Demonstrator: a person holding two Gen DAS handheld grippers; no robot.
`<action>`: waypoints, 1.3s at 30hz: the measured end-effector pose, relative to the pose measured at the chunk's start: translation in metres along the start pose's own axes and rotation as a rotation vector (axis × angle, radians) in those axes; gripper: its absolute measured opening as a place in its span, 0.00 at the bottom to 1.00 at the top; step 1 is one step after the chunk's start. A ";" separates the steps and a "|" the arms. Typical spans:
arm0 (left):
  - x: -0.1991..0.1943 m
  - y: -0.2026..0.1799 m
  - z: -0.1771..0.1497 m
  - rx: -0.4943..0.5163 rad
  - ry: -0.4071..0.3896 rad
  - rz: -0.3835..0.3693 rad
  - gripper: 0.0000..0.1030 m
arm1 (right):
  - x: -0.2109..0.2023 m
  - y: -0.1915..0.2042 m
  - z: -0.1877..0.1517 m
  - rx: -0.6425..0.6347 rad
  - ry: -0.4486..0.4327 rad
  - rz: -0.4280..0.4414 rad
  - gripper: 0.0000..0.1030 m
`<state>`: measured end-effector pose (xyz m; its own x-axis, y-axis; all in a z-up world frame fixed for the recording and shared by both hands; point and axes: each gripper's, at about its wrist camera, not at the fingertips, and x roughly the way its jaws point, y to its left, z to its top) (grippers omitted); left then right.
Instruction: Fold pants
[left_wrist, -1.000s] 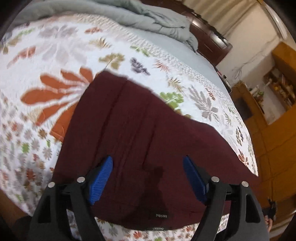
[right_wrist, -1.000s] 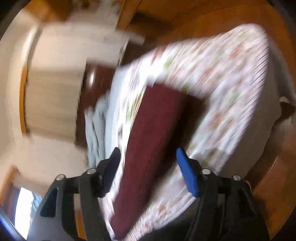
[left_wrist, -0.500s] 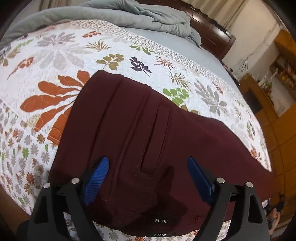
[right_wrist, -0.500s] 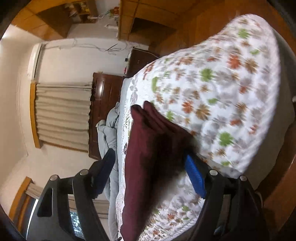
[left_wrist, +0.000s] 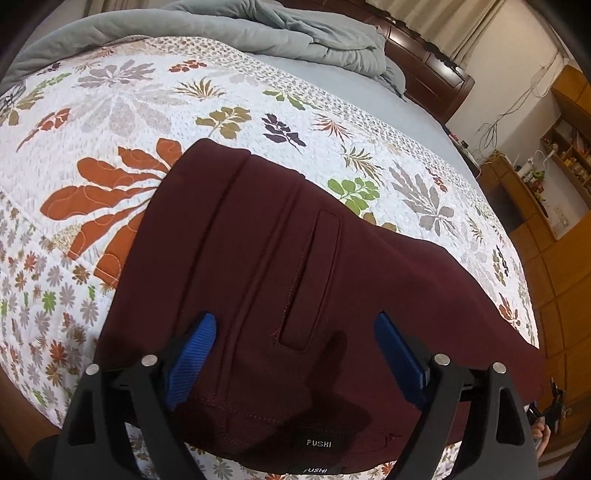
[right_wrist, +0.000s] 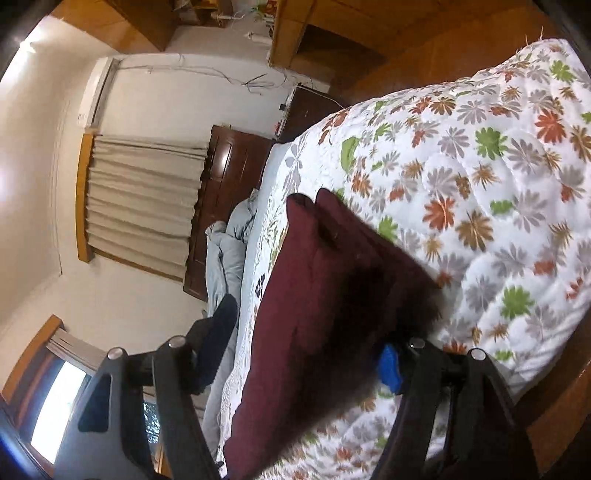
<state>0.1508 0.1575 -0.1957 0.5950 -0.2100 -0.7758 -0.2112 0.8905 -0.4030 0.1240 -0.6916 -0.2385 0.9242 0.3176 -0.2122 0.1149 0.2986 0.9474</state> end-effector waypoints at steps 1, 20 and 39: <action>0.000 0.000 0.000 -0.001 -0.001 -0.001 0.86 | 0.000 -0.001 0.000 -0.003 -0.003 -0.001 0.65; -0.003 0.004 0.000 -0.029 -0.009 -0.031 0.86 | 0.017 0.035 0.000 -0.072 0.018 -0.206 0.13; -0.009 0.015 0.000 -0.075 -0.023 -0.124 0.86 | 0.048 0.212 -0.054 -0.627 -0.005 -0.437 0.14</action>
<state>0.1426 0.1726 -0.1945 0.6380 -0.3065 -0.7064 -0.1916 0.8253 -0.5311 0.1727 -0.5644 -0.0607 0.8438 0.0496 -0.5344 0.2437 0.8517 0.4639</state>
